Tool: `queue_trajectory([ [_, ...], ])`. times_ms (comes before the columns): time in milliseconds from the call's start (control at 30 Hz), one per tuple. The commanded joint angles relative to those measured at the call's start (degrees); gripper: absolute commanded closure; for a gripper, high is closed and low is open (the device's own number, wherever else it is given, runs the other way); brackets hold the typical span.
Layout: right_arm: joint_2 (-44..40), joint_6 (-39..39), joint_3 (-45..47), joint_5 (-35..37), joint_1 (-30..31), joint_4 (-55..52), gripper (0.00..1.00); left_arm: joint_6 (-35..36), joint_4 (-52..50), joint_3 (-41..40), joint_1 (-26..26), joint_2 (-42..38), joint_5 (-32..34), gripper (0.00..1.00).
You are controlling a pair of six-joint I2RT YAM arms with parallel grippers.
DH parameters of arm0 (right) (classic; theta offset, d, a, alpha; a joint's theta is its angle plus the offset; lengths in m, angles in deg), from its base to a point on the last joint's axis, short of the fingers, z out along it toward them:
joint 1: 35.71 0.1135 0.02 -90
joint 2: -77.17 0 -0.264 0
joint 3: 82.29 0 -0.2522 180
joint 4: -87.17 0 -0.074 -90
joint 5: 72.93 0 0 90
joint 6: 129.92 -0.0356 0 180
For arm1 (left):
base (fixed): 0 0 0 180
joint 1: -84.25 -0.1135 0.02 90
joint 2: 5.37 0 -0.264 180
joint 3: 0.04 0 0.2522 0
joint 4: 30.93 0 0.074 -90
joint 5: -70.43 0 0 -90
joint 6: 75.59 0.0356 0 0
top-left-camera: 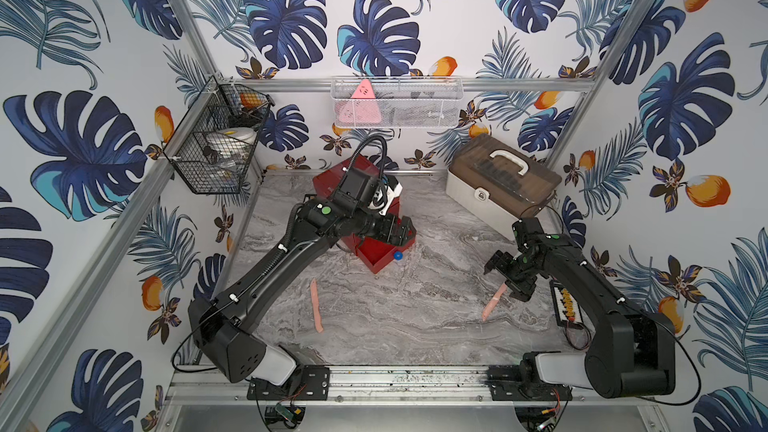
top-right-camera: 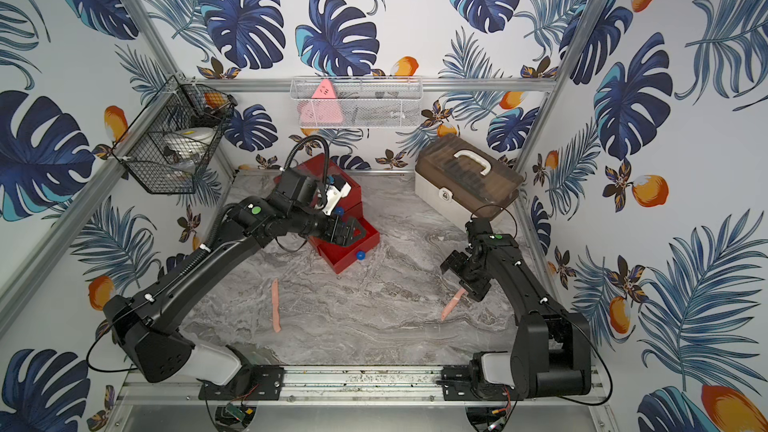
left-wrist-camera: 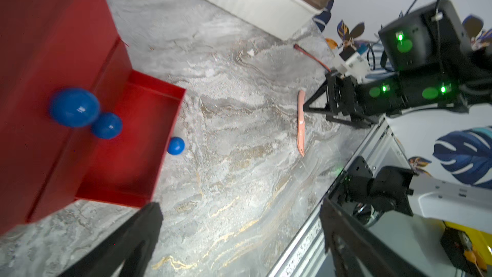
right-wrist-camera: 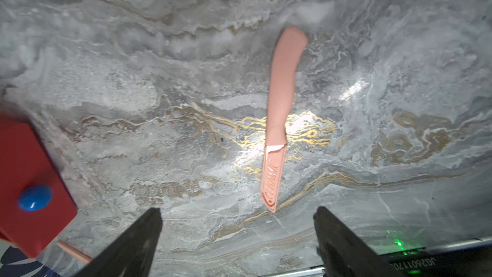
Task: Place the fruit knives into the drawer by color
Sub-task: Pick up the fruit knife from the center of the board.
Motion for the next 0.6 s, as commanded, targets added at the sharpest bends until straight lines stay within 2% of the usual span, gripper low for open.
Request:
queue_trajectory([
  [0,1.15,2.03,1.17,0.03,-0.63,2.47,0.18,-1.37,2.19,-3.93,3.59,-1.32,2.26,0.01],
  [167,3.64,1.95,1.24,0.34,-0.72,4.55,0.3,-4.26,5.84,-11.01,9.51,-2.96,3.09,0.01],
  [300,5.74,2.12,1.4,1.24,-0.73,5.33,0.36,-5.97,7.73,-15.16,11.2,-4.86,3.2,0.01],
  [567,8.38,1.99,3.05,2.45,-0.81,6.83,0.39,-5.07,6.65,-17.5,11.55,-6.52,3.98,0.01],
])
